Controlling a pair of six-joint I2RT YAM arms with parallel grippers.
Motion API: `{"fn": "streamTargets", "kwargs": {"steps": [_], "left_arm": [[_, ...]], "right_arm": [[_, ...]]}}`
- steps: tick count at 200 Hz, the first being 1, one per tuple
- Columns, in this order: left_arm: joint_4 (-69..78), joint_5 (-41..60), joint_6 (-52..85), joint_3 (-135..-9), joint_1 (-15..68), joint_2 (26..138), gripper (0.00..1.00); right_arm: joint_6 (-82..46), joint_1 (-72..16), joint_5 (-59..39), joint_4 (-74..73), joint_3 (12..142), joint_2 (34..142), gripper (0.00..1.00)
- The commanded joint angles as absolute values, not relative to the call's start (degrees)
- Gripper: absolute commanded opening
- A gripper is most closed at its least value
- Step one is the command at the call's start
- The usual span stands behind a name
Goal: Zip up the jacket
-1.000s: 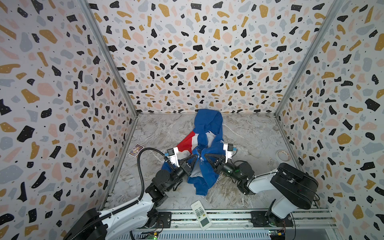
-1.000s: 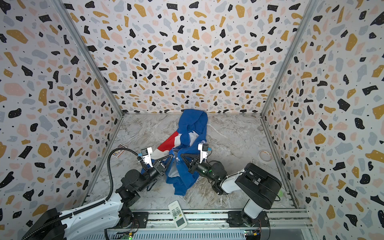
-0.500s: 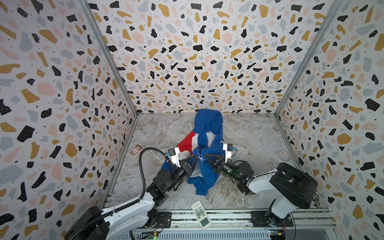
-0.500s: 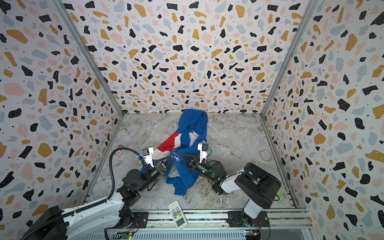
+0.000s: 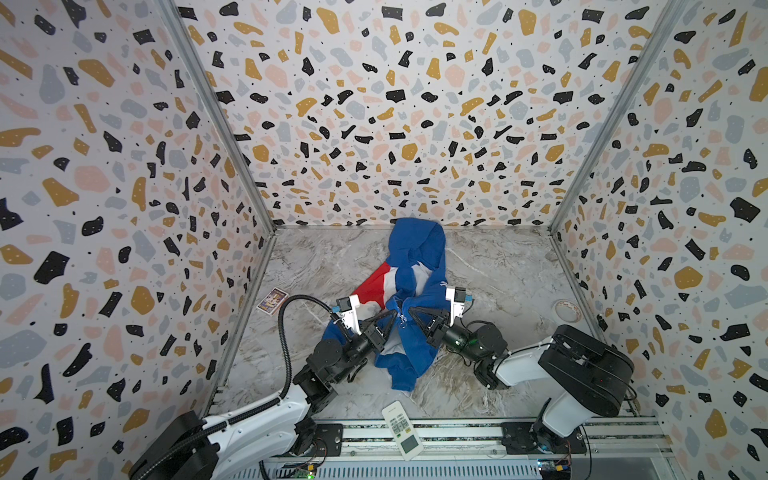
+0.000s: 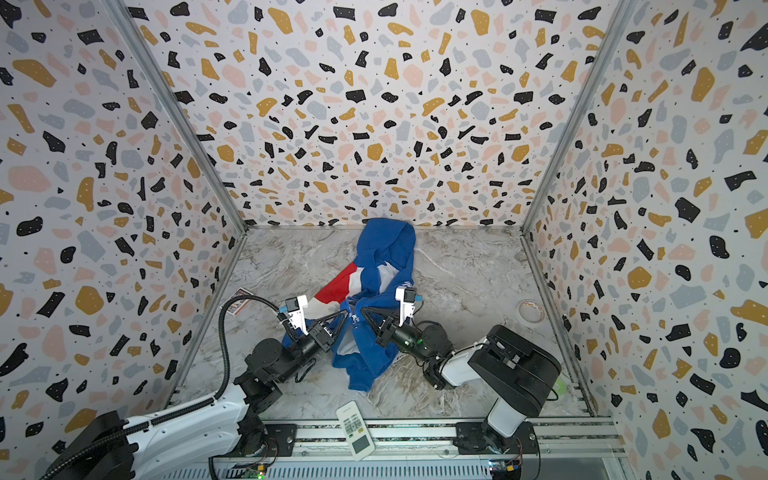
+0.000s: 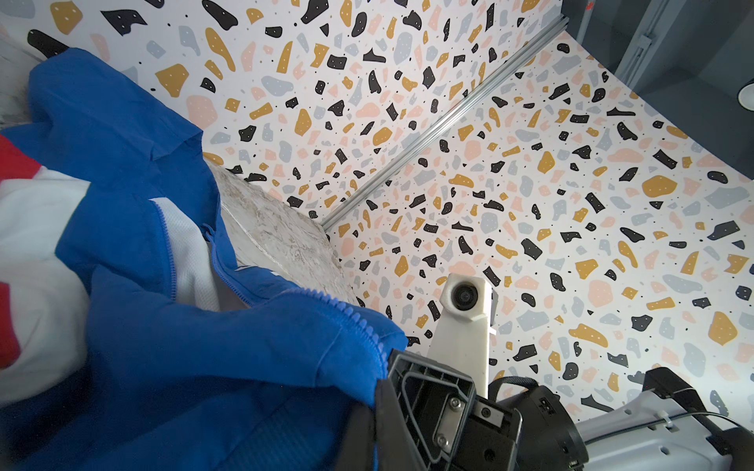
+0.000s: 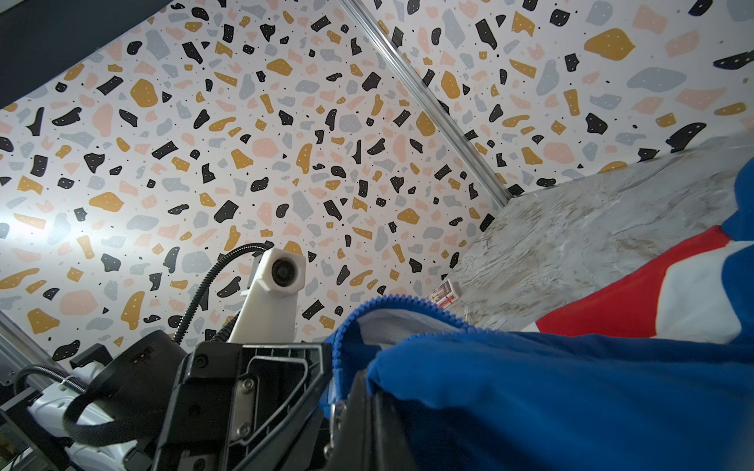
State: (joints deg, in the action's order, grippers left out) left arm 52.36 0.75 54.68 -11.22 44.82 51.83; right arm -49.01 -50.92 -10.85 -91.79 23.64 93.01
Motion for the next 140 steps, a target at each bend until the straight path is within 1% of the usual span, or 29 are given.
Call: {"fn": "streamTargets", "kwargs": {"steps": [1, 140], "left_arm": [[55.20, 0.94, 54.14, -10.78, 45.26, 51.61, 0.00], [52.17, 0.01, 52.67, -11.24, 46.21, 52.18, 0.00]], "right_arm": [[-49.74, -51.28, -10.06, -99.04, 25.41, 93.12, 0.00], [-53.91, -51.26, -8.73, -99.23, 26.63, 94.00, 0.00]]}}
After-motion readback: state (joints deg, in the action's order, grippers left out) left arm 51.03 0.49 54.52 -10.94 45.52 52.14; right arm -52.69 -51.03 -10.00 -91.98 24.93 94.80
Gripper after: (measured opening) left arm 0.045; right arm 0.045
